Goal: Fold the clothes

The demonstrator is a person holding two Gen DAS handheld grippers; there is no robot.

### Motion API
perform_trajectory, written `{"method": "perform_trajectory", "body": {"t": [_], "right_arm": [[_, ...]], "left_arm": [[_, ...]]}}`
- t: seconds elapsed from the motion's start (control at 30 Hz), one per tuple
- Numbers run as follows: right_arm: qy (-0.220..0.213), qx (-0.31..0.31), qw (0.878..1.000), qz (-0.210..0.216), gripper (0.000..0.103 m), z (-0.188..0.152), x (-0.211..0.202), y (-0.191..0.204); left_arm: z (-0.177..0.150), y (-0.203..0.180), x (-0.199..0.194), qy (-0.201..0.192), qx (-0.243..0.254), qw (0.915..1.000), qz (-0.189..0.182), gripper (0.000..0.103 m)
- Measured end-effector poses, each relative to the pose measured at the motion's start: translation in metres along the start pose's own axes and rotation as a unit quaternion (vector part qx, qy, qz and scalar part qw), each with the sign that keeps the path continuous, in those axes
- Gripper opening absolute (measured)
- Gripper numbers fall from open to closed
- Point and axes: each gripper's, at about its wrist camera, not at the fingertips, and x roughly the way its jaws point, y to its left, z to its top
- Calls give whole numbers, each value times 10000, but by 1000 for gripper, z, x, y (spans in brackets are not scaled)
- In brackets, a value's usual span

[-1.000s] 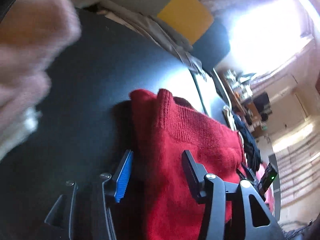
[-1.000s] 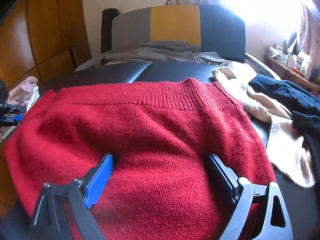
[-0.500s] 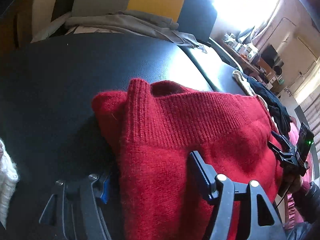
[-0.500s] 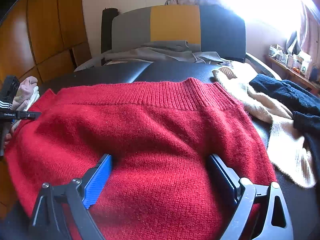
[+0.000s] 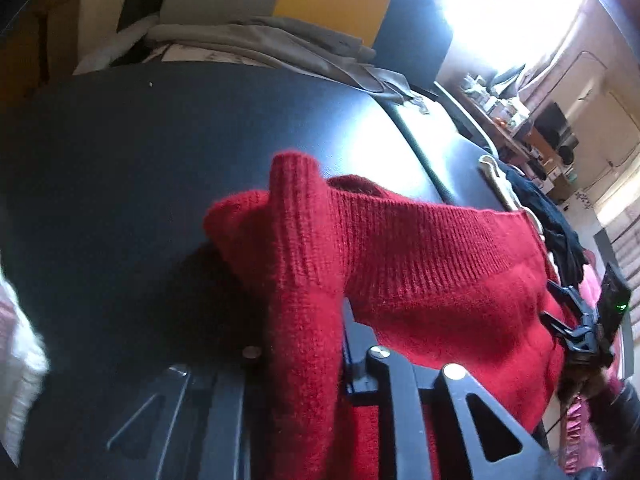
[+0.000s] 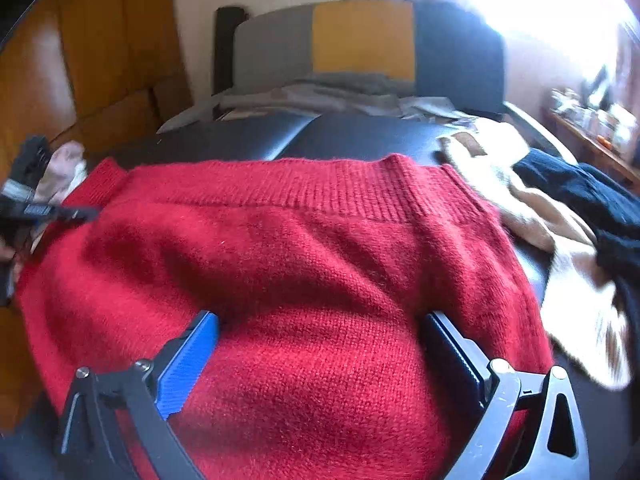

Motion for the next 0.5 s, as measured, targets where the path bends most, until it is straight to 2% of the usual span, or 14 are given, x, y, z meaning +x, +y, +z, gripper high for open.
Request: {"method": "perform_trajectory", "body": {"t": [0.1, 0.23, 0.4, 0.5], "right_arm": [[262, -414, 9975, 507, 102, 15, -11, -4], [550, -1095, 9869, 1045, 102, 37, -26, -11], [961, -1855, 9579, 1969, 102, 69, -19, -9], [1547, -2251, 9394, 2074, 100, 72, 13, -10]], "left_arm": [[9, 5, -6, 1, 52, 9996, 270, 15], [23, 17, -25, -56, -31, 9988, 478, 15], [39, 12, -47, -36, -41, 9988, 479, 15], [46, 11, -57, 2, -163, 9993, 347, 14]]}}
